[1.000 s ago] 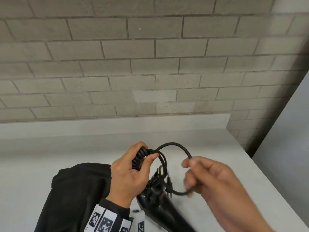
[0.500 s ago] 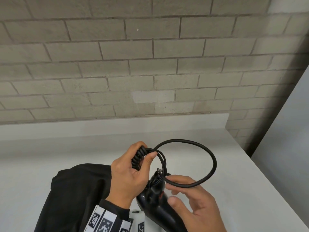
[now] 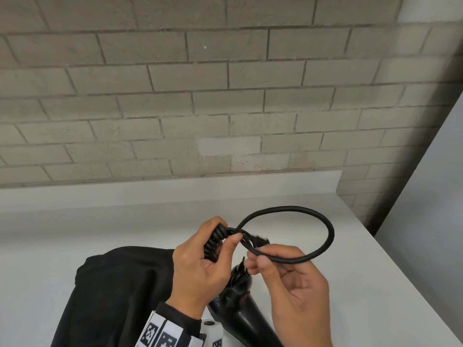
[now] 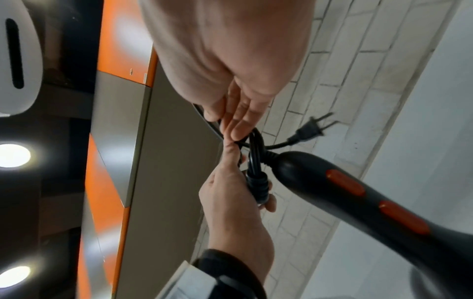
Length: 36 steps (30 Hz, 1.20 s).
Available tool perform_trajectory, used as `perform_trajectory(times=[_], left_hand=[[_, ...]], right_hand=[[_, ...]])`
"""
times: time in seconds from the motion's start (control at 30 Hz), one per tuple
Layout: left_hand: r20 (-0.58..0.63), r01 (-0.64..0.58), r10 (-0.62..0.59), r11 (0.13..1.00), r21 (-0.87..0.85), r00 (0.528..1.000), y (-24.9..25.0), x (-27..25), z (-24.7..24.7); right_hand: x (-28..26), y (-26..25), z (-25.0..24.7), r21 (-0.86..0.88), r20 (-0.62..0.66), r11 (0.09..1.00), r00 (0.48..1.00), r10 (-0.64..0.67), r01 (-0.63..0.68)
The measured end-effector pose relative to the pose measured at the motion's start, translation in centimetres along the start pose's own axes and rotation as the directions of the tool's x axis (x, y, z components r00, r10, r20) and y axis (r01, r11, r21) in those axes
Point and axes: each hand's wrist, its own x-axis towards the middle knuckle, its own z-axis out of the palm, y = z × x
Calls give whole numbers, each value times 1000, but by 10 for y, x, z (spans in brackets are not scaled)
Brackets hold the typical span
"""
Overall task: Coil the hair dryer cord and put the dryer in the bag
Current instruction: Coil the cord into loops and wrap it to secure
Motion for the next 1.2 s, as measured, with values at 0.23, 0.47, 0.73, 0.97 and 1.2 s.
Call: perform_trajectory(times=[0.23, 0.47, 0.73, 0.97, 1.2], left_hand=[[-55, 79, -79, 997, -7, 995, -8, 0, -10], [-12, 77, -77, 997, 7, 997, -8, 0, -12], [8, 98, -98, 995, 25, 995, -11, 3, -17], [69, 121, -121, 993, 7, 990, -7, 0, -11], [122, 140, -139, 990, 2, 983, -6, 1, -11]], right_hand=[[15, -4, -22, 557, 221, 748, 933, 285, -361], [36, -25, -69, 687, 341, 579, 899, 275, -439], [34, -26, -82, -274, -92, 955, 992, 92, -114], [17, 30, -76, -656, -153, 752, 964, -218, 66], [25, 37, -39, -710, 193, 592, 914, -358, 382]])
